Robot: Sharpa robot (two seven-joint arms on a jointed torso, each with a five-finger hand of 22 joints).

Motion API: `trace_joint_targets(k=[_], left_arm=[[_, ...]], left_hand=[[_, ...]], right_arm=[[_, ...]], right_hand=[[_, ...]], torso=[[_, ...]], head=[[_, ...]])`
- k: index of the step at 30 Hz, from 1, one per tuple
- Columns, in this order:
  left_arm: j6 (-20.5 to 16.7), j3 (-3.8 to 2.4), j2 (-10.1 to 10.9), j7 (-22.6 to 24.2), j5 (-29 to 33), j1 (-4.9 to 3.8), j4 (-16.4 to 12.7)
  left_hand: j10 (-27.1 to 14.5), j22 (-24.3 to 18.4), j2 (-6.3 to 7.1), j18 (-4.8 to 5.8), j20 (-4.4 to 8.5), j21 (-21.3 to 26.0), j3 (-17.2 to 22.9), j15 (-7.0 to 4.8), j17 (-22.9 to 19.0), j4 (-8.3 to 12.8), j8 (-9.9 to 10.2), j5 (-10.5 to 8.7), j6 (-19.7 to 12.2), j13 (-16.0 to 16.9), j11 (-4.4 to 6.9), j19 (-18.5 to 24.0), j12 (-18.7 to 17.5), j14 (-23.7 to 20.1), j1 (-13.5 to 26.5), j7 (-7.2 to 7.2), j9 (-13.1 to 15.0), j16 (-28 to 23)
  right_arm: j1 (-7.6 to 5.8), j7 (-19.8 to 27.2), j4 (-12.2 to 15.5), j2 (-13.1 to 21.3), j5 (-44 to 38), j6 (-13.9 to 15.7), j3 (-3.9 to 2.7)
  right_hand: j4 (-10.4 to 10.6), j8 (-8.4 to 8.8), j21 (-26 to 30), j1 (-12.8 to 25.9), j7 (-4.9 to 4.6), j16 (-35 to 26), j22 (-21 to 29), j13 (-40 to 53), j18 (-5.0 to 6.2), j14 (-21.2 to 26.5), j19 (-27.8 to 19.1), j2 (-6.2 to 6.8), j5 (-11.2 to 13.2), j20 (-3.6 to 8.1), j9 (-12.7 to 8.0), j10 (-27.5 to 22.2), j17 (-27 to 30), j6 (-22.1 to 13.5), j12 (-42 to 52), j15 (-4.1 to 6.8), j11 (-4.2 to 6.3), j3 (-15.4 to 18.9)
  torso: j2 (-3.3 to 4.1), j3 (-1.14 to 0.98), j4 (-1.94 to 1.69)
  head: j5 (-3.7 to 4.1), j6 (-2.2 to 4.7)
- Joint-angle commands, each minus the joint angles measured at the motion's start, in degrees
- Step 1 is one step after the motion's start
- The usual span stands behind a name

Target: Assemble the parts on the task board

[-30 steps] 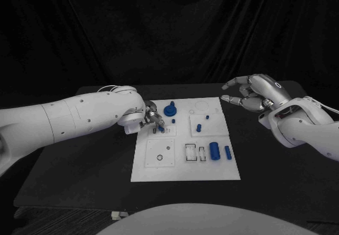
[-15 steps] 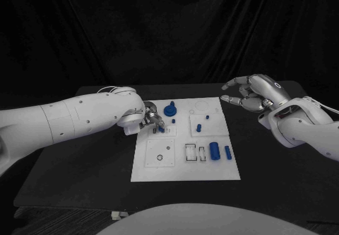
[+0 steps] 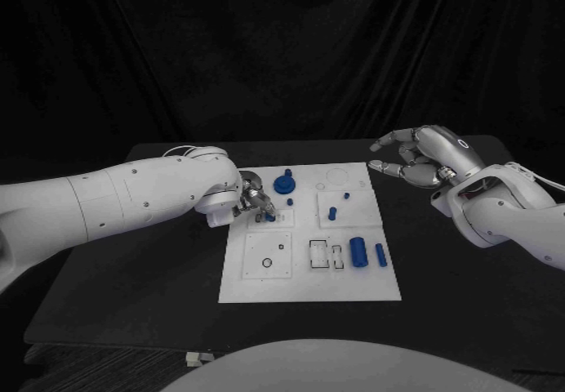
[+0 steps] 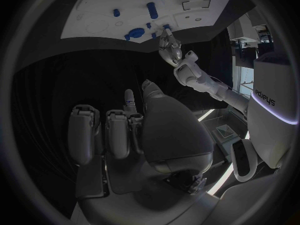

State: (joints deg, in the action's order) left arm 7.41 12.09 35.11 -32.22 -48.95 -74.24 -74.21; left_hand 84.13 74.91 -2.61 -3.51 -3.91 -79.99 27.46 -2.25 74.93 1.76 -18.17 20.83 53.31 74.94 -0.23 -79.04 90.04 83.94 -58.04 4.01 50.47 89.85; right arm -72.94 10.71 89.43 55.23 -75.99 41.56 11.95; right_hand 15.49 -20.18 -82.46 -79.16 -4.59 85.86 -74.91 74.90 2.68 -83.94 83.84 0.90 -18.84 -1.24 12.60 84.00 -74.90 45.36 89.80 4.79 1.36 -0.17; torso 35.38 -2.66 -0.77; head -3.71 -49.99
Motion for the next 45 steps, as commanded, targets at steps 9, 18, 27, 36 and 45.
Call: trace_joint_targets(k=[9, 18, 27, 36, 45], left_arm=[[1.09, 0.09, -0.38, 0.13, 0.07, 0.22, 0.32], [1.46, 0.09, -0.61, -0.31, 0.07, 0.26, 0.92], [2.34, 0.09, -0.76, -1.09, 0.07, 0.28, 1.25], [3.0, 0.09, -1.06, -1.48, 0.07, 0.31, 1.74], [2.02, 0.09, -1.01, -1.14, 0.07, 0.32, 1.77]], left_hand=[[5.87, 6.06, -0.18, -0.22, 0.05, 0.64, 0.43, -0.38, 15.07, 0.1, -0.24, -1.13, 0.1, 15.06, 0.41, 0.71, -0.04, 6.06, -0.38, -0.26, 0.18, 0.15], [5.87, 6.01, -0.02, -0.3, -0.16, 1.49, -3.62, -0.17, 15.07, -4.12, 1.51, -9.73, -0.03, 15.06, 0.13, 0.89, -0.04, 6.06, 1.17, 0.01, -0.15, 0.15], [5.87, 6.15, 0.86, -0.35, -0.44, 1.93, -9.02, 0.14, 15.07, -8.22, 2.56, -14.47, 0.46, 15.06, -0.22, 0.82, -0.04, 6.06, 2.99, 0.37, -0.37, 0.15], [5.87, 6.53, 0.72, -0.36, -0.26, 2.25, -14.31, -0.1, 15.07, -11.67, -0.95, -17.38, 0.25, 15.06, 0.12, 0.6, -0.04, 6.06, 4.26, -0.11, 4.13, 0.15], [5.87, 7.25, 0.15, -0.21, 0.29, 1.96, -17.87, -0.72, 15.07, -14.14, -5.67, -17.88, 0.41, 15.06, 0.86, -0.15, -0.04, 6.06, 4.49, -0.98, 9.55, 0.15]], right_arm=[[0.2, -1.04, -0.03, -0.1, -0.06, -0.28, -0.04], [0.24, -1.02, 0.02, -0.06, -0.06, -0.26, -0.04], [0.27, -1.06, -0.03, -0.08, -0.06, -0.41, -0.04], [0.29, -1.08, -0.14, -0.2, -0.06, -0.65, -0.04], [0.29, -1.04, -0.26, -0.24, -0.06, -0.86, -0.04]], right_hand=[[-0.22, -0.23, 0.3, -0.18, -0.21, -0.28, -12.36, 15.1, -0.63, -4.11, 3.03, -0.49, -0.21, -0.4, -0.05, 6.0, -4.3, 0.26, 0.2, -0.24, -0.55, 0.14], [-0.2, -0.25, 0.31, -0.16, -0.24, -0.31, -12.36, 15.1, -0.63, -4.1, 3.02, -0.54, -0.2, -0.43, -0.11, 6.0, -4.24, 0.28, 0.2, -0.26, -0.58, 0.16], [-0.18, -0.25, 0.31, -0.14, -0.26, -0.28, -12.36, 15.1, -0.63, -4.11, 3.02, -0.57, -0.2, -0.44, -0.14, 6.0, -4.31, 0.3, 0.2, -0.27, -0.59, 0.18], [-0.18, -0.25, 0.31, -0.14, -0.26, -0.28, -12.36, 15.1, -0.63, -4.11, 3.02, -0.57, -0.2, -0.44, -0.14, 6.0, -4.31, 0.3, 0.2, -0.27, -0.59, 0.18], [-0.14, -0.26, 0.32, -0.07, -0.27, -0.31, -12.35, 15.1, -0.63, -4.1, 3.02, -0.59, -0.22, -0.46, -0.18, 6.0, -4.24, 0.31, 0.2, -0.29, -0.61, 0.22]], torso=[[0.01, -0.01, 0.01], [0.02, -0.02, 0.02], [0.0, -0.01, 0.01], [0.01, -0.01, 0.01], [0.01, -0.02, 0.02]], head=[[-0.04, -0.01], [0.03, -0.01], [-0.13, -0.01], [-0.35, -0.01], [-0.42, -0.01]])
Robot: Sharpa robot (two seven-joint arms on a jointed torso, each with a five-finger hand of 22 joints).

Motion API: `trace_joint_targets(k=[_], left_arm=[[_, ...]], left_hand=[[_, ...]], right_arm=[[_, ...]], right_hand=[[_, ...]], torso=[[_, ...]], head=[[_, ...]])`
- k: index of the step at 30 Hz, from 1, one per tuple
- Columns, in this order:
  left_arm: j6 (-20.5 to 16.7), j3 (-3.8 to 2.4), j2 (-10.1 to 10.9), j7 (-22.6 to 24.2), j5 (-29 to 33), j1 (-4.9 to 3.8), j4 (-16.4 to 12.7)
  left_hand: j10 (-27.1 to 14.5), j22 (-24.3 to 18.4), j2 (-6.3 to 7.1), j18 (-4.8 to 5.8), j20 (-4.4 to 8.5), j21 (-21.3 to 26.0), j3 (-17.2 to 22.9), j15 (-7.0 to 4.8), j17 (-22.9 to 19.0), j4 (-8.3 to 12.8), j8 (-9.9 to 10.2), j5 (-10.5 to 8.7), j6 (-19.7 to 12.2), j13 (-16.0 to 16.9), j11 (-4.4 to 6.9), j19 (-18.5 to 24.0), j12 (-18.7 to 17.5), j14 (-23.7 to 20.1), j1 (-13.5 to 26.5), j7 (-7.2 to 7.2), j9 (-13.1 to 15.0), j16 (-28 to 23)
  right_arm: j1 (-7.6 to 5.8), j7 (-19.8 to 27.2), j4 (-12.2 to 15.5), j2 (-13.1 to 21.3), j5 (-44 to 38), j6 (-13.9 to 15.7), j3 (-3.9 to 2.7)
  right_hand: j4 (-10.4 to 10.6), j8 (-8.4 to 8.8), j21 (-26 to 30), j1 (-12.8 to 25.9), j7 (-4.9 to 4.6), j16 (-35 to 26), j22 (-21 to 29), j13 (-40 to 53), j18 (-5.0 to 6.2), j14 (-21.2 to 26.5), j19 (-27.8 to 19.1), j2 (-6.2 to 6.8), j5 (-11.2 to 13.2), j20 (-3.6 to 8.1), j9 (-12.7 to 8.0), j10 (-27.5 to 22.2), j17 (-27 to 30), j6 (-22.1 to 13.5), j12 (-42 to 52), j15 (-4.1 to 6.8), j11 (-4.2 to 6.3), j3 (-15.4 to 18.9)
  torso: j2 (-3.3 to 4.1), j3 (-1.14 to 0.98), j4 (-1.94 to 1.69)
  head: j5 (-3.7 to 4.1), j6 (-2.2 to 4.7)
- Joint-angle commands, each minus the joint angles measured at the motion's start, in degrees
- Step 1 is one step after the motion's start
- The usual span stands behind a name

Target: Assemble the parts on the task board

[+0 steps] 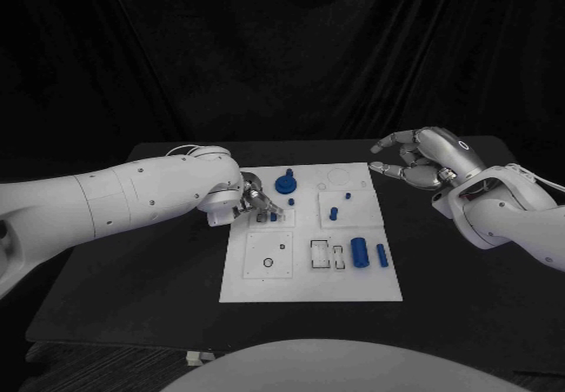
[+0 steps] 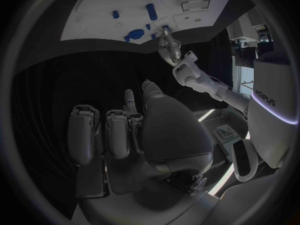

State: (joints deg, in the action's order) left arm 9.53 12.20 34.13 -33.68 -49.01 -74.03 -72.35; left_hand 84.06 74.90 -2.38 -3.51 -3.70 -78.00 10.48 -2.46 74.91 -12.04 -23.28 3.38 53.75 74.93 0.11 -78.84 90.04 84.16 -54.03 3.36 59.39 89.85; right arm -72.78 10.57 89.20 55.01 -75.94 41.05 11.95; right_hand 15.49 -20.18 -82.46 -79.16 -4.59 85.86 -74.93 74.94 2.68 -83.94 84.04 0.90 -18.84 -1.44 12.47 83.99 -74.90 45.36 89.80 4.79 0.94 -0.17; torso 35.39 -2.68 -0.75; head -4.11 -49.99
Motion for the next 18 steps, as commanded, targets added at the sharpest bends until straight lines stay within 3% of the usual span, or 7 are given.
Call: trace_joint_targets(k=[1, 10, 14, 18], left_arm=[[-0.35, -0.02, 0.02, 0.43, 0.14, 0.11, -0.14], [-5.31, -0.05, 2.43, 2.58, -0.49, -0.23, -3.3], [-6.6, -0.07, 3.74, 2.97, -2.07, -2.08, -4.98], [-6.73, -0.08, 4.87, 3.07, -3.06, -4.76, -5.8]], left_hand=[[5.94, 7.33, 0.0, -0.19, 0.18, -0.06, -1.53, -0.59, 15.09, -0.96, -0.81, -0.52, -0.14, 15.07, 0.59, -0.44, -0.04, 5.84, 0.89, -0.39, 1.01, 0.15], [5.94, 8.32, 0.6, 0.18, 0.66, -1.27, -4.18, -1.1, 15.09, -2.94, -2.36, -0.52, 0.3, 15.07, 1.12, -1.83, -0.04, 5.84, 0.72, -0.93, 2.66, 0.15], [5.94, 8.69, 1.08, 0.32, 0.94, -1.74, -5.27, -1.4, 15.09, -3.29, -3.18, -0.47, 0.65, 15.07, 1.42, -2.42, -0.04, 5.84, -0.14, -1.24, 3.39, 0.15], [5.94, 8.81, 1.14, 0.37, 1.04, -1.88, -5.58, -1.49, 15.09, -3.34, -3.43, -0.45, 0.7, 15.07, 1.52, -2.61, -0.04, 5.84, -0.56, -1.34, 3.63, 0.15]], right_arm=[[0.13, -0.89, -0.03, -0.02, -0.11, -0.36, -0.04], [0.14, -0.76, -0.05, 0.15, -0.05, -0.3, -0.04], [0.14, -0.72, -0.08, 0.26, 0.14, -0.33, -0.04], [0.15, -0.71, -0.18, 0.26, 0.22, -0.39, -0.04]], right_hand=[[-0.11, -0.27, 0.32, -0.04, -0.28, -0.31, -12.33, 15.06, -0.63, -4.1, 2.82, -0.6, -0.23, -0.26, -0.06, 6.01, -4.25, 0.32, 0.2, -0.3, -0.19, 0.24], [0.02, -0.3, 0.33, 0.15, -0.32, -0.32, -12.33, 15.06, -0.62, -4.1, 2.81, -0.63, -0.22, -0.28, -0.1, 6.01, -4.22, 0.37, 0.2, -0.32, -0.22, 0.33], [0.14, -0.31, 0.28, 0.31, -0.33, -0.3, -12.34, 15.06, -0.63, -4.11, 2.83, -0.64, -0.19, -0.3, -0.15, 6.01, -4.27, 0.39, 0.2, -0.34, -0.24, 0.42], [0.18, -0.31, 0.33, 0.37, -0.34, -0.32, -12.33, 15.06, -0.62, -4.1, 2.81, -0.66, -0.18, -0.31, -0.17, 6.01, -4.22, 0.39, 0.2, -0.35, -0.25, 0.45]], torso=[[-0.01, -0.01, 0.0], [0.01, -0.01, -0.01], [0.01, 0.01, -0.01], [0.01, 0.02, -0.04]], head=[[0.02, -0.01], [0.34, -0.01], [0.31, -0.01], [0.34, -0.01]])
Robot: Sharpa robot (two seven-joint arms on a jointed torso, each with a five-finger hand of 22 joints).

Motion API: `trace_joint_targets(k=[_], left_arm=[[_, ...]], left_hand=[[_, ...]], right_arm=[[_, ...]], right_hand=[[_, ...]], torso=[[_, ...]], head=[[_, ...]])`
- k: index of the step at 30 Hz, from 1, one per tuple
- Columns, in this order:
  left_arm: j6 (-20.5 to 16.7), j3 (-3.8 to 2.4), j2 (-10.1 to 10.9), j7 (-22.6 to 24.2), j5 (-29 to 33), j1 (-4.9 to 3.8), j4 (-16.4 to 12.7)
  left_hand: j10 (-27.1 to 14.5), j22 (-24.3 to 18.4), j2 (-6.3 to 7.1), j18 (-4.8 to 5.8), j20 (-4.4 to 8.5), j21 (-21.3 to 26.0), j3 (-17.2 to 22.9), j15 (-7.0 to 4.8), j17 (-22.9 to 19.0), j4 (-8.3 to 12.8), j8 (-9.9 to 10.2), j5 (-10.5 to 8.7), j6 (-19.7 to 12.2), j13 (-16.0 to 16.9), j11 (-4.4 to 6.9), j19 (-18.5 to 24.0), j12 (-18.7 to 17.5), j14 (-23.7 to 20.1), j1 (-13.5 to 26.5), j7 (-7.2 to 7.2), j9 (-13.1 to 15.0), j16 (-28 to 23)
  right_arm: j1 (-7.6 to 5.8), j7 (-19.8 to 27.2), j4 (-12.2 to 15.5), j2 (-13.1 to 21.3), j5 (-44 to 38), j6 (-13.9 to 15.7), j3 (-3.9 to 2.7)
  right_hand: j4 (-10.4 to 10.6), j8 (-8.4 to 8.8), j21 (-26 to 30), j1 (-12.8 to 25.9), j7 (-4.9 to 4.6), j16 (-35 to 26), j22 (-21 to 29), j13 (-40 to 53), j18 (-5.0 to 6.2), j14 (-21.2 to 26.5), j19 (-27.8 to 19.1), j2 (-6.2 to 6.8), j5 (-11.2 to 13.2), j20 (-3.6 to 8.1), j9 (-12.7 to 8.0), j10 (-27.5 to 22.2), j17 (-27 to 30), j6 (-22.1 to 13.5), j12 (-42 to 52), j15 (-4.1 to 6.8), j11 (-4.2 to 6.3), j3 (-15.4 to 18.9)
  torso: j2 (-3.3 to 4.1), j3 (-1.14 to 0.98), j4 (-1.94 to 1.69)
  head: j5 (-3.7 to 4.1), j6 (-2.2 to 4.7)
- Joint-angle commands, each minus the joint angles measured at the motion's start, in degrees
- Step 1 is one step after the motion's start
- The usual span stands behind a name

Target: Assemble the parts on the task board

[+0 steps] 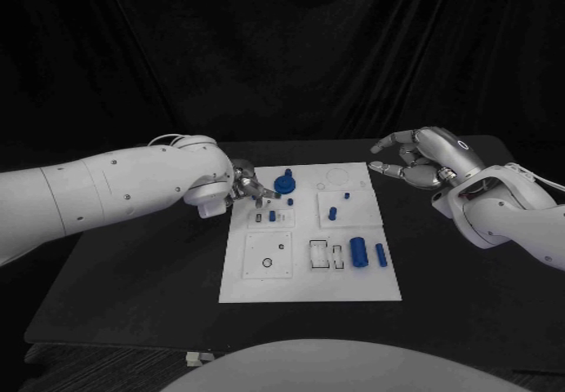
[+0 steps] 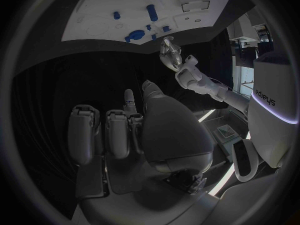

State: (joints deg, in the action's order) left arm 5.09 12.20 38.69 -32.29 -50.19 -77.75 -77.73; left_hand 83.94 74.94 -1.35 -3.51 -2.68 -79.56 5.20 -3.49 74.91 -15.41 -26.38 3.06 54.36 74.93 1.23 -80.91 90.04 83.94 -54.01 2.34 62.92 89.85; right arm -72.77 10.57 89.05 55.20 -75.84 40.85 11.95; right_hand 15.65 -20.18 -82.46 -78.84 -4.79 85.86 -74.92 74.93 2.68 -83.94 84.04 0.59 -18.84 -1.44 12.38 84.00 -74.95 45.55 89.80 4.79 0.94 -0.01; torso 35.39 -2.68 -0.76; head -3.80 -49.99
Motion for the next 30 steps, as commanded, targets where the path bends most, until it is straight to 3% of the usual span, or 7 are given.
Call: trace_joint_targets(k=[1, 6, 14, 18, 24, 30], left_arm=[[-2.08, -0.08, 0.55, 1.71, -2.32, -1.82, -0.42], [-0.67, -0.09, 0.52, 2.15, -3.53, -3.6, 1.14], [1.37, -0.08, -1.76, 4.4, -5.02, -4.07, 6.91], [2.05, -0.07, -3.12, 5.55, -5.44, -3.41, 10.46], [3.16, -0.06, -5.57, 7.33, -5.65, -1.6, 16.44], [3.2, -0.06, -7.36, 8.97, -5.7, -0.23, 20.12]], left_hand=[[6.06, 8.86, 0.14, 0.4, 0.06, -0.43, -0.45, -0.51, 15.09, 0.03, -0.48, -0.13, 0.13, 15.07, 0.45, -0.65, -0.04, 6.06, -0.82, -0.36, 0.24, 0.15], [6.06, 9.17, 0.29, 0.52, 0.24, -0.8, -1.09, -0.67, 15.09, 0.1, -1.21, -0.13, 0.22, 15.07, 0.62, -1.06, -0.04, 6.06, -1.91, -0.55, 0.96, 0.15], [6.06, 9.55, 0.18, 0.66, 0.42, -1.19, -1.72, -0.81, 15.09, 0.38, -2.33, -0.05, -0.15, 15.07, 0.77, -1.47, -0.04, 6.06, -3.8, -0.72, 2.3, 0.15], [6.06, 9.57, 0.15, 0.66, 0.43, -1.17, -1.84, -0.81, 15.09, 0.38, -2.38, -0.04, -0.4, 15.07, 0.76, -1.45, -0.04, 6.06, -4.06, -0.69, 2.46, 0.15], [6.06, 9.47, 0.07, 0.57, 0.39, -0.82, -2.45, -0.7, 15.09, -0.04, -2.17, -0.1, -1.48, 15.07, 0.58, -1.16, -0.04, 6.06, -4.19, -0.44, 2.75, 0.15], [6.06, 9.43, 0.06, 0.54, 0.33, -0.64, -2.82, -0.6, 15.09, -0.2, -1.99, -0.12, -2.06, 15.07, 0.45, -1.01, -0.04, 6.06, -4.36, -0.28, 2.85, 0.15]], right_arm=[[0.13, -0.72, -0.07, 0.06, 0.14, -0.22, -0.04], [0.15, -0.73, -0.26, -0.09, 0.28, -0.51, -0.04], [0.18, -0.65, -0.24, -0.23, 0.37, -0.8, -0.04], [0.19, -0.57, -0.28, -0.24, 0.39, -0.98, -0.04], [0.27, -0.46, -0.32, -0.3, 0.4, -1.21, -0.04], [0.34, -0.37, -0.21, -0.22, 0.4, -1.36, -0.04]], right_hand=[[0.02, -0.31, 0.33, 0.06, -0.14, -0.32, -12.34, 15.07, -0.62, -4.1, 2.81, -0.35, -0.18, -0.31, -0.08, 6.0, -4.18, 0.2, 0.2, -0.35, -0.25, 0.29], [0.02, -0.31, 0.33, 0.06, -0.14, -0.32, -12.34, 15.07, -0.62, -4.1, 2.81, -0.35, -0.18, -0.31, -0.08, 6.0, -4.18, 0.2, 0.2, -0.35, -0.25, 0.29], [0.09, -0.32, 0.34, 0.14, -0.13, -0.31, -12.34, 15.07, -0.62, -4.1, 2.81, -0.41, -0.21, -0.33, -0.12, 6.0, -4.19, 0.21, 0.2, -0.36, -0.26, 0.32], [0.11, -0.34, 0.33, 0.16, -0.13, -0.32, -12.34, 15.07, -0.62, -4.1, 2.81, -0.45, -0.23, -0.33, -0.13, 6.0, -4.16, 0.26, 0.2, -0.36, -0.26, 0.32], [0.13, -0.37, 0.32, 0.18, -0.13, -0.31, -12.35, 15.07, -0.63, -4.11, 2.82, -0.48, -0.25, -0.34, -0.13, 6.0, -4.2, 0.31, 0.2, -0.37, -0.26, 0.32], [0.09, -0.42, 0.38, 0.11, -0.12, -0.33, -12.32, 15.07, -0.61, -4.09, 2.79, -0.51, -0.36, -0.35, -0.16, 6.0, -4.13, 0.41, 0.2, -0.37, -0.26, 0.31]], torso=[[0.0, 0.02, -0.03], [-0.06, 0.01, -0.03], [-0.06, -0.01, 0.01], [0.0, 0.0, -0.03], [0.09, 0.01, 0.06], [0.16, 0.06, 0.01]], head=[[0.1, -0.01], [0.02, -0.01], [-0.25, -0.01], [-0.1, -0.01], [-0.52, -0.01], [-0.31, -0.01]])
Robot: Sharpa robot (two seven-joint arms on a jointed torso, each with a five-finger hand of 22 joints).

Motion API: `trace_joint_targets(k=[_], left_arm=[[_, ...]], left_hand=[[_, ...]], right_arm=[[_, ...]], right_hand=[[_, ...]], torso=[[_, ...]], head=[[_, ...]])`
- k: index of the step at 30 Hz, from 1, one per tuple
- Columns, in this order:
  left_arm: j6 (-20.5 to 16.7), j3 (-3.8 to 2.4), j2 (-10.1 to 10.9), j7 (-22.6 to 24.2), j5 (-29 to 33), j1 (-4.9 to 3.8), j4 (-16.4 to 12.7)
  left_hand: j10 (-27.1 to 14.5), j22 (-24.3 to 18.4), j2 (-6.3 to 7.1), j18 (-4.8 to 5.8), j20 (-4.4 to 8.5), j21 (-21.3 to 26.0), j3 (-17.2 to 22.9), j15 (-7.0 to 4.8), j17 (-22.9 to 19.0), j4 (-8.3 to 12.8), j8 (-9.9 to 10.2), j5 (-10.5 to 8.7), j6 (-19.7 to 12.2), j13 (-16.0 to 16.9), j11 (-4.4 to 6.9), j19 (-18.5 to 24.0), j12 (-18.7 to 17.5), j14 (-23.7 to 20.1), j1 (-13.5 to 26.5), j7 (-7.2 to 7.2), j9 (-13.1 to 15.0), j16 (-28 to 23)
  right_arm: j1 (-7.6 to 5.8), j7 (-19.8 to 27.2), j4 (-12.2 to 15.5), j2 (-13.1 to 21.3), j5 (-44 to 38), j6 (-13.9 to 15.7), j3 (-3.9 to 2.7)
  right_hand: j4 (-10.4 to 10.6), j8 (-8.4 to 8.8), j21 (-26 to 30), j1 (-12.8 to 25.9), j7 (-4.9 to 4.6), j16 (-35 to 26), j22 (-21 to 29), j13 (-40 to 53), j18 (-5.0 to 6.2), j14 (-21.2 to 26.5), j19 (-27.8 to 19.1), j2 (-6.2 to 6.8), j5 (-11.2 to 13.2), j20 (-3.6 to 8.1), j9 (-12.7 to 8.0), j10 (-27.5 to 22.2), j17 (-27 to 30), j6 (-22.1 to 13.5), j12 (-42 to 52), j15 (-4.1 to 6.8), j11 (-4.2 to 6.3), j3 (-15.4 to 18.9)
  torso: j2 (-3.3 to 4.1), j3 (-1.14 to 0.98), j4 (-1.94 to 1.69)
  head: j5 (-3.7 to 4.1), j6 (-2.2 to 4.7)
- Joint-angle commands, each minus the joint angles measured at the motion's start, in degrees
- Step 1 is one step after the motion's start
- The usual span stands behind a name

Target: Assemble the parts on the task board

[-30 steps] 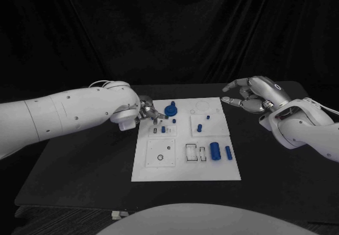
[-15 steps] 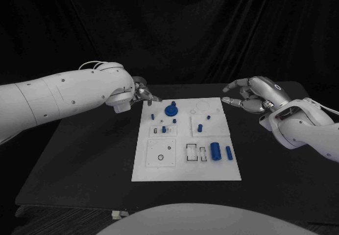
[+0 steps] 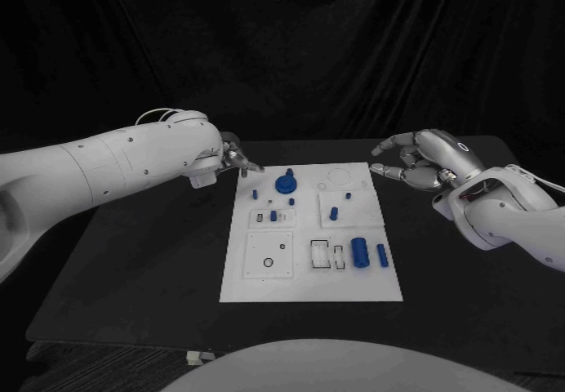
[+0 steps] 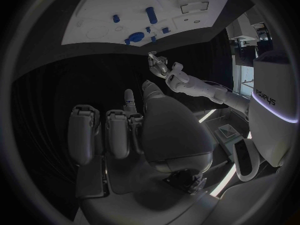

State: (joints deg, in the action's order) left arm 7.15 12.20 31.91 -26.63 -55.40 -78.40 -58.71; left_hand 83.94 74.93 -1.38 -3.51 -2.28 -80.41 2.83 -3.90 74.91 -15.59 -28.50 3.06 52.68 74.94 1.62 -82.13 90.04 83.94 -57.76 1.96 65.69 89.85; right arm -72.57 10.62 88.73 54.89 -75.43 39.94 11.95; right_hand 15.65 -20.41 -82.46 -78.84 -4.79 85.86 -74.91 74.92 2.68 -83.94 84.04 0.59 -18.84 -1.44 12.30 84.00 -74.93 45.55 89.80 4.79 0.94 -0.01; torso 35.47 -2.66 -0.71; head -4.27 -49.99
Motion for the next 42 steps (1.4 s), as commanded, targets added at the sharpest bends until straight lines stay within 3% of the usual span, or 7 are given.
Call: trace_joint_targets(k=[1, 4, 8, 10, 24, 31, 42], left_arm=[[1.15, -0.06, -0.74, 3.51, -0.49, 0.55, 1.42], [1.19, -0.06, -1.09, 4.17, -0.5, 0.88, 2.22], [1.6, -0.06, -1.39, 4.94, -0.5, 1.15, 2.97], [2.0, -0.06, -1.49, 5.12, -0.5, 1.27, 3.21], [4.42, -0.06, -2.1, 5.23, -0.51, 2.63, 4.34], [5.06, -0.06, -2.41, 5.26, -0.51, 3.43, 4.65], [5.81, -0.06, -3.07, 5.36, -0.51, 3.91, 5.4]], left_hand=[[6.06, 9.45, 0.1, 0.54, -0.07, 0.21, -0.45, -0.19, 15.09, -0.02, 0.14, -0.13, -0.38, 15.06, 0.06, 0.2, -0.04, 6.06, -0.62, 0.1, 0.08, 0.15], [6.06, 9.46, -0.05, 0.52, -0.22, 0.38, -0.99, 0.01, 15.09, -0.34, 0.87, -0.15, -1.17, 15.06, -0.18, 0.37, -0.04, 6.06, -0.76, 0.37, -0.17, 0.15], [6.06, 9.54, -0.46, 0.46, -0.74, 0.73, -2.19, 0.68, 15.09, -0.57, 4.42, -0.21, -2.16, 15.06, -0.92, 0.68, -0.04, 6.06, -1.45, 1.23, -2.62, 0.15], [6.06, 9.57, -0.48, 0.46, -0.89, 0.78, -2.49, 0.77, 15.09, -0.54, 5.08, -0.15, -2.03, 15.06, -1.05, 0.72, -0.04, 6.06, -1.64, 1.35, -3.15, 0.15], [6.06, 9.54, -1.05, 0.31, -1.25, 1.32, -2.8, 1.06, 15.09, 0.07, 6.35, 0.46, -0.75, 15.06, -1.25, 1.17, -0.04, 6.06, -3.15, 1.44, -4.33, 0.15], [6.06, 9.58, -1.19, 0.31, -1.3, 1.34, -2.86, 1.09, 15.09, 0.1, 6.39, 0.64, -0.28, 15.06, -1.25, 1.19, -0.04, 6.06, -3.32, 1.4, -4.41, 0.15], [6.06, 9.54, -1.65, 0.2, -1.4, 1.75, -3.19, 1.14, 15.09, -0.18, 6.82, 1.35, 0.14, 15.06, -1.26, 1.53, -0.04, 6.06, -3.3, 1.4, -4.64, 0.15]], right_arm=[[0.15, -0.43, 0.12, 0.12, -0.01, -0.49, -0.04], [0.16, -0.47, 0.12, 0.17, -0.01, -0.64, -0.04], [0.17, -0.48, 0.14, 0.22, -0.01, -0.69, -0.04], [0.17, -0.52, 0.14, 0.2, -0.01, -0.72, -0.04], [0.17, -0.66, 0.16, 0.09, -0.01, -1.02, -0.04], [0.17, -0.71, 0.24, 0.11, -0.01, -1.04, -0.04], [0.18, -0.83, 0.31, 0.13, -0.01, -1.01, -0.04]], right_hand=[[0.09, -0.2, 0.38, 0.12, -0.12, -0.33, -12.34, 15.08, -0.61, -4.1, 2.79, -0.51, -0.36, -0.35, -0.07, 6.0, -4.15, 0.41, 0.2, -0.37, -0.27, 0.31], [0.05, -0.23, 0.41, 0.06, -0.11, -0.36, -12.33, 15.08, -0.6, -4.09, 2.78, -0.53, -0.43, -0.36, -0.09, 6.0, -4.09, 0.47, 0.2, -0.38, -0.27, 0.3], [0.05, -0.25, 0.43, 0.05, -0.12, -0.36, -12.32, 15.08, -0.6, -4.08, 2.77, -0.55, -0.46, -0.36, -0.09, 6.0, -4.07, 0.51, 0.2, -0.38, -0.27, 0.3], [0.04, -0.26, 0.39, 0.05, -0.12, -0.35, -12.34, 15.08, -0.61, -4.09, 2.79, -0.54, -0.47, -0.36, -0.1, 6.0, -4.1, 0.52, 0.2, -0.38, -0.27, 0.3], [0.06, -0.28, 0.4, 0.08, -0.14, -0.36, -12.33, 15.08, -0.61, -4.09, 2.79, -0.55, -0.5, -0.37, -0.13, 6.0, -4.09, 0.59, 0.2, -0.38, -0.28, 0.33], [0.06, -0.3, 0.44, 0.08, -0.14, -0.36, -12.32, 15.08, -0.59, -4.09, 2.77, -0.56, -0.53, -0.38, -0.15, 6.0, -4.09, 0.62, 0.2, -0.38, -0.28, 0.34], [0.06, -0.31, 0.42, 0.07, -0.14, -0.36, -12.33, 15.08, -0.6, -4.09, 2.78, -0.58, -0.55, -0.38, -0.16, 6.0, -4.09, 0.66, 0.2, -0.39, -0.28, 0.34]], torso=[[0.01, 0.07, -0.05], [-0.02, 0.02, -0.03], [-0.02, 0.02, -0.05], [-0.05, 0.03, -0.03], [-0.1, -0.01, -0.04], [-0.09, 0.0, -0.06], [-0.09, -0.01, -0.06]], head=[[0.13, -0.01], [-0.19, -0.01], [-0.24, -0.01], [-0.15, -0.01], [-0.81, -0.01], [-0.64, -0.01], [-0.59, -0.01]])
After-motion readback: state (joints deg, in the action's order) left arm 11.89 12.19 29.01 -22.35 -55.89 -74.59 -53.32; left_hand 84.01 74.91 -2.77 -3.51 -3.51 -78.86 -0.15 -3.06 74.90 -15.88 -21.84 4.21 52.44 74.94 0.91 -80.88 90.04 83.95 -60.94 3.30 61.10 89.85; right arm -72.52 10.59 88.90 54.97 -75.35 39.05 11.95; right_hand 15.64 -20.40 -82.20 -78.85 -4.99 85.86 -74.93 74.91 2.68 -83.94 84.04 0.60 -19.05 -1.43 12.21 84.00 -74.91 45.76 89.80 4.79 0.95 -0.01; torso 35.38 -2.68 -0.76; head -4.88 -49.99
